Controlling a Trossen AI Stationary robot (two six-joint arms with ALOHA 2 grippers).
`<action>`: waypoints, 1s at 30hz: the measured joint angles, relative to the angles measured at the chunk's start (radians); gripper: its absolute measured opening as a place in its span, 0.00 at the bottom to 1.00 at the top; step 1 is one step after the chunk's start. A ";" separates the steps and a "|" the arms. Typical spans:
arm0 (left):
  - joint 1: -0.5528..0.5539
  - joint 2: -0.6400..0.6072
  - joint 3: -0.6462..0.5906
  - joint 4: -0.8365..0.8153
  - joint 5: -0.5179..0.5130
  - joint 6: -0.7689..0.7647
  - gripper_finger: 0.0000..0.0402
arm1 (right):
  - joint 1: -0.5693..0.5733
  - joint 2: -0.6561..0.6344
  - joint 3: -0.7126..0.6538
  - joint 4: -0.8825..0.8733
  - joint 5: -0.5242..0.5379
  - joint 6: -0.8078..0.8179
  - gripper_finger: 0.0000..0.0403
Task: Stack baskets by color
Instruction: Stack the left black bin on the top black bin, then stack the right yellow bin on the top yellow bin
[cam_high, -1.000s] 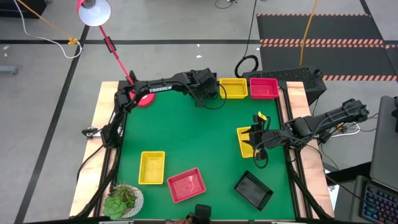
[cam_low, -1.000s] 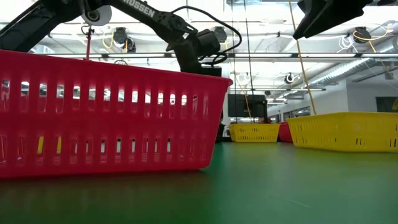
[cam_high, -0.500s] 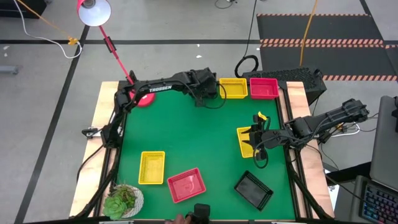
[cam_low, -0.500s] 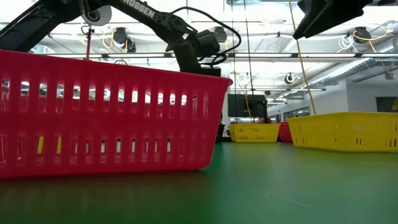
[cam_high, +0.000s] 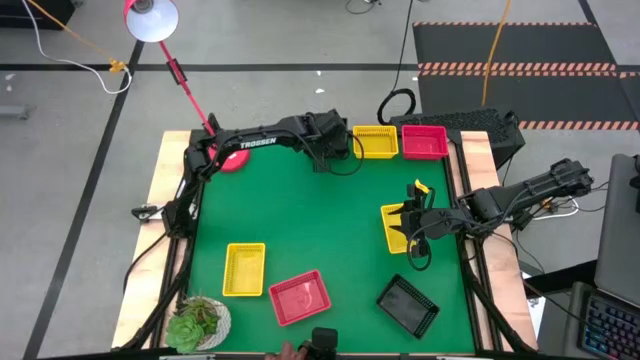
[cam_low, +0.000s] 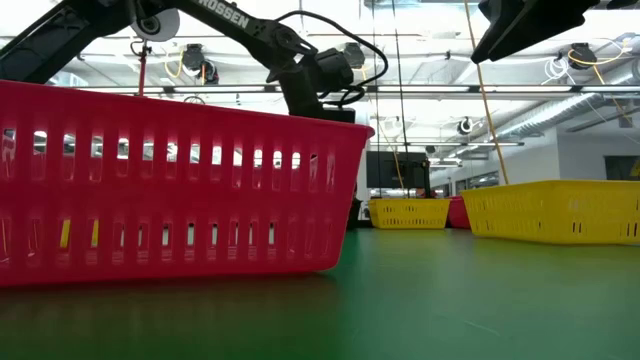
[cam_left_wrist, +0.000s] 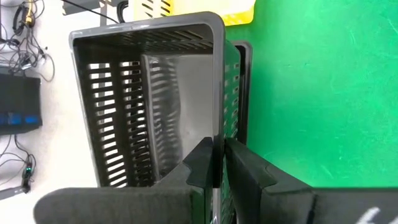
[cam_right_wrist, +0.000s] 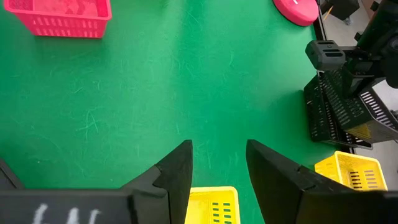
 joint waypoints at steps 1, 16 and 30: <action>0.000 0.000 0.000 0.000 0.000 0.000 0.12 | 0.000 0.000 0.000 0.000 0.000 0.000 0.35; 0.000 0.000 0.000 0.006 -0.004 -0.022 0.38 | 0.000 0.000 0.000 0.000 0.000 0.000 0.35; -0.057 -0.204 0.000 -0.090 -0.044 -0.268 0.40 | 0.000 0.000 0.000 0.003 0.000 0.025 0.35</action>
